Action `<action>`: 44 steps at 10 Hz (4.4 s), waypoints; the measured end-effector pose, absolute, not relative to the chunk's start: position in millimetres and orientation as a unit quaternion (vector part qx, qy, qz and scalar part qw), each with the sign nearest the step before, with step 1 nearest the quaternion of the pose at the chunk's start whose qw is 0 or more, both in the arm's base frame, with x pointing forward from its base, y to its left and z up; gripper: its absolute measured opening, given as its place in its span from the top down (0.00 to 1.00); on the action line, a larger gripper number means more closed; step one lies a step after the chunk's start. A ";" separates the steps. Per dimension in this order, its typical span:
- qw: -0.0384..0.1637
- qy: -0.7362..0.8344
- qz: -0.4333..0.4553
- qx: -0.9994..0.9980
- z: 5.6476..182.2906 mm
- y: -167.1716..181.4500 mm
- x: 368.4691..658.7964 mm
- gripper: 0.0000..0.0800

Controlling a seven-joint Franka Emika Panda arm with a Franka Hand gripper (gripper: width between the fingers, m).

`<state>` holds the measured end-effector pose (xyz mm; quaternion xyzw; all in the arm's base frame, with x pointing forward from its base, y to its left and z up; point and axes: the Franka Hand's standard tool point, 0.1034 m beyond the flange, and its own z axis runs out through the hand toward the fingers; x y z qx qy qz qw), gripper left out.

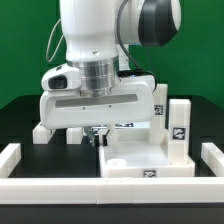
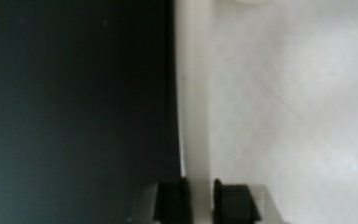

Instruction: Assemble desk

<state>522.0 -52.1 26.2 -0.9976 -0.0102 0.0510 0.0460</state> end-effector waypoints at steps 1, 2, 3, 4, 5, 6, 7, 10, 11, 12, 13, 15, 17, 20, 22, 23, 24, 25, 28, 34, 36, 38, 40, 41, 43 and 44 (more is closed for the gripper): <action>0.045 -0.024 0.050 -0.997 26.0 -52.9 521.7 0.93; 0.043 -0.067 0.048 -0.996 26.2 -55.2 522.2 0.93; 0.041 -0.101 0.048 -0.993 26.2 -57.0 522.1 0.93; 0.041 -0.130 0.047 -0.990 26.3 -58.4 522.2 0.93; 0.040 -0.147 0.046 -0.987 26.1 -58.8 522.5 0.93; 0.028 -0.200 0.041 -0.978 26.3 -57.0 530.8 0.93; 0.027 -0.234 0.037 -0.971 26.4 -52.7 540.2 0.93; 0.025 -0.298 0.013 -0.954 32.1 -32.1 582.5 0.93; 0.026 -0.317 0.006 -0.948 35.9 -27.6 588.9 0.94; 0.025 -0.334 0.005 -0.942 37.0 -28.7 590.2 0.94; 0.020 -0.363 0.008 -0.931 36.4 -32.1 589.3 0.95; 0.013 -0.402 0.012 -0.915 36.5 -36.8 588.9 0.98; 0.013 -0.400 0.012 -0.916 36.4 -37.4 588.8 0.98; 0.016 -0.356 0.022 -0.934 27.7 -36.6 581.0 0.53; 0.011 -0.352 0.022 -0.936 17.0 -37.0 575.4 0.34; 0.006 -0.354 0.024 -0.935 12.9 -34.7 574.2 0.22; 0.006 -0.353 0.024 -0.935 13.4 -36.5 574.4 0.19; 0.006 -0.352 0.024 -0.936 13.2 -37.2 574.2 0.19; 0.006 -0.352 0.024 -0.936 13.1 -38.1 574.1 0.19; 0.006 -0.351 0.024 -0.936 13.2 -39.4 574.0 0.82; -0.006 -0.403 0.018 -0.915 15.7 -39.1 579.9 0.93; -0.014 -0.449 0.022 -0.893 20.3 -29.5 596.0 0.93; -0.009 -0.515 0.043 -0.856 21.9 -12.7 621.4 0.93; -0.014 -0.541 0.060 -0.839 23.5 -6.8 627.9 0.93; -0.044 -0.598 0.066 -0.797 32.1 9.5 642.2 0.93; -0.051 -0.606 0.068 -0.791 32.7 10.0 642.6 0.92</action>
Offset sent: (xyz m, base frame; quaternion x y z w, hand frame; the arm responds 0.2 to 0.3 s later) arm 0.0000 0.0000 0.0000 0.0000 0.0000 -0.1938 0.9810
